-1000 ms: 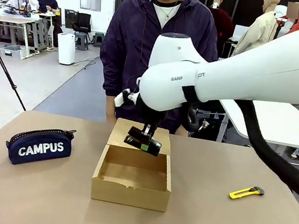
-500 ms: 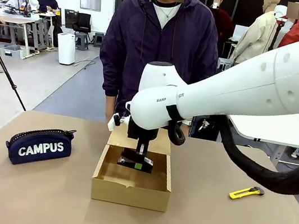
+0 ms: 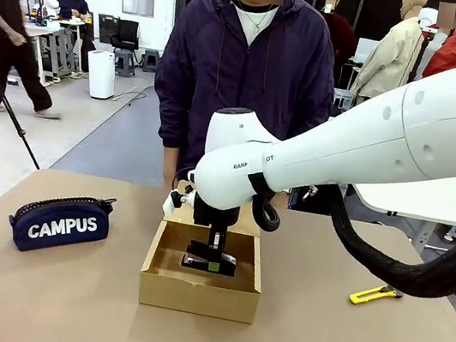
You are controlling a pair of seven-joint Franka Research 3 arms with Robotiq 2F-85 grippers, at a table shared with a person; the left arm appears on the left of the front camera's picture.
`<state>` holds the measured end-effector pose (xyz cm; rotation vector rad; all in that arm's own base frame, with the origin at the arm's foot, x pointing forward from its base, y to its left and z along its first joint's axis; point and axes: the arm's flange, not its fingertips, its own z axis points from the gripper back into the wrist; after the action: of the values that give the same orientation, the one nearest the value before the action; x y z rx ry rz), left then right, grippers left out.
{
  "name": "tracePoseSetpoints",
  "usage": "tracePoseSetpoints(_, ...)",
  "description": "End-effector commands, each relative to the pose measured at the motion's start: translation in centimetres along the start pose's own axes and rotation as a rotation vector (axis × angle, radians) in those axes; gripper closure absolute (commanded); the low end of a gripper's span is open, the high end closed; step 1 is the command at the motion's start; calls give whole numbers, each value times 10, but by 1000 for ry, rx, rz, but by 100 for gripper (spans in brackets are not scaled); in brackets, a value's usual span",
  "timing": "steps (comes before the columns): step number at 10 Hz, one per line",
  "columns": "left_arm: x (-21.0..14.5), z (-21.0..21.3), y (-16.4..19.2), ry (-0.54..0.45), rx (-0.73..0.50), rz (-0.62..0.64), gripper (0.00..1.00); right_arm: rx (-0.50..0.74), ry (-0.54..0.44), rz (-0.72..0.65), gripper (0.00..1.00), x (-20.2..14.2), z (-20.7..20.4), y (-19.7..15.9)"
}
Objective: Pack the items into the box.
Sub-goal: Pick up the item indicated by the person and place it inside the Mailer Box.
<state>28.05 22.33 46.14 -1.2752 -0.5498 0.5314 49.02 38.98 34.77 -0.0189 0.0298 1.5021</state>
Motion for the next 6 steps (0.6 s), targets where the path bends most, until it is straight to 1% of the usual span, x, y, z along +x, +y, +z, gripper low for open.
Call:
tracePoseSetpoints(1, -1, 1, -1, 4, -8, -1, 0, -17, 26, -19, 37, 10, 6, -3)
tracePoseSetpoints(2, -1, 1, -1, 4, -8, -1, 0, -20, 21, -27, 0, 9, 8, -3)
tracePoseSetpoints(6, -1, 1, -1, 4, -8, -1, 0, -23, -8, -70, 0, 2, 19, -2)
